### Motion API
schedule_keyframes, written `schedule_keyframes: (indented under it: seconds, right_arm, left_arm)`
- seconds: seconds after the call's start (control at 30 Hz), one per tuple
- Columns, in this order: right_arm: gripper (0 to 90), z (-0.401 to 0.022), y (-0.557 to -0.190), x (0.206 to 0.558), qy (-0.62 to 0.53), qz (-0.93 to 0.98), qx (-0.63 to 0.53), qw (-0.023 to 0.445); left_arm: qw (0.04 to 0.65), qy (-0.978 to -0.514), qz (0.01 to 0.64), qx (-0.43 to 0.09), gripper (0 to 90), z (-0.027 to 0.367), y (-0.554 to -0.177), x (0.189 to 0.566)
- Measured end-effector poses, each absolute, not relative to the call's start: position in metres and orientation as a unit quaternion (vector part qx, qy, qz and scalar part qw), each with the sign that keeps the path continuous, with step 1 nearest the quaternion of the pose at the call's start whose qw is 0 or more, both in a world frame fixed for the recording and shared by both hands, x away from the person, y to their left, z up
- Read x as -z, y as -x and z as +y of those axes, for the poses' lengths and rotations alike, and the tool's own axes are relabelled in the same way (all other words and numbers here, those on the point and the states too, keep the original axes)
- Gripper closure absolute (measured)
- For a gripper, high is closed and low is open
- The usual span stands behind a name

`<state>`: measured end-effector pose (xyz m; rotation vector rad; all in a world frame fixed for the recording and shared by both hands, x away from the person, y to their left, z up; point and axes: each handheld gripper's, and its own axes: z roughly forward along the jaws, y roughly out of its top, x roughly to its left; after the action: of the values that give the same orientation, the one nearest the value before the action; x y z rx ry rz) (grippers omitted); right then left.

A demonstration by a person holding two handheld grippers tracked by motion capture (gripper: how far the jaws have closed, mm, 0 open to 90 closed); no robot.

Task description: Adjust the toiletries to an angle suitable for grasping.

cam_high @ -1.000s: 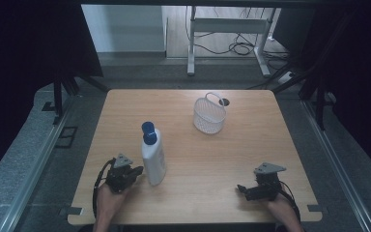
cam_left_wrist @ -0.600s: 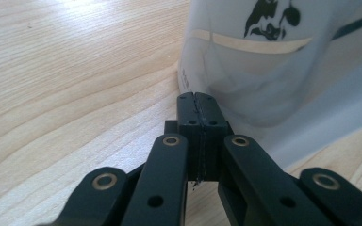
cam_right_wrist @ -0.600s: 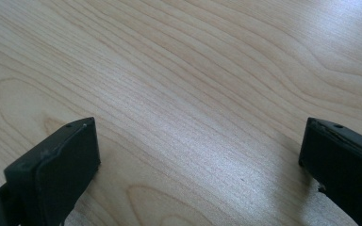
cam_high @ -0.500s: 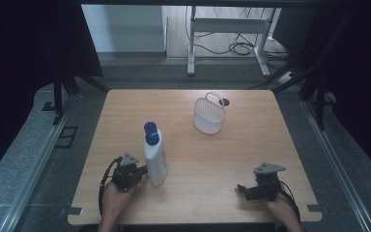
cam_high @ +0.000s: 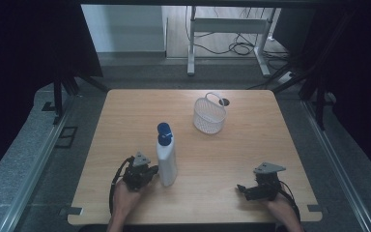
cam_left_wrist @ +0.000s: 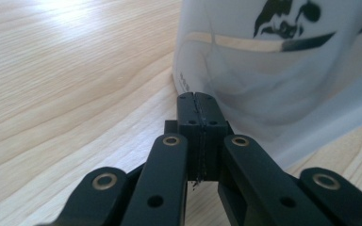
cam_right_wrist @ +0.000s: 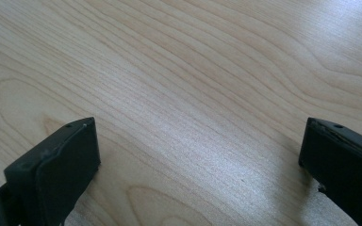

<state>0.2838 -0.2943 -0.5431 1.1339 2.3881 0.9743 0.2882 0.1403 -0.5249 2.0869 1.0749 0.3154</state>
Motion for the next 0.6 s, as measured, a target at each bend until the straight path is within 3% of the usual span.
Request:
schedule_keyframes:
  seconds: [0.6]
  right_arm:
    - [0.0,-0.294,-0.284,0.543,-0.397,0.836,-0.341,0.161]
  left_arm:
    - [0.370,-0.836,0.392,-0.102,89.1,0.115,-0.273,0.527]
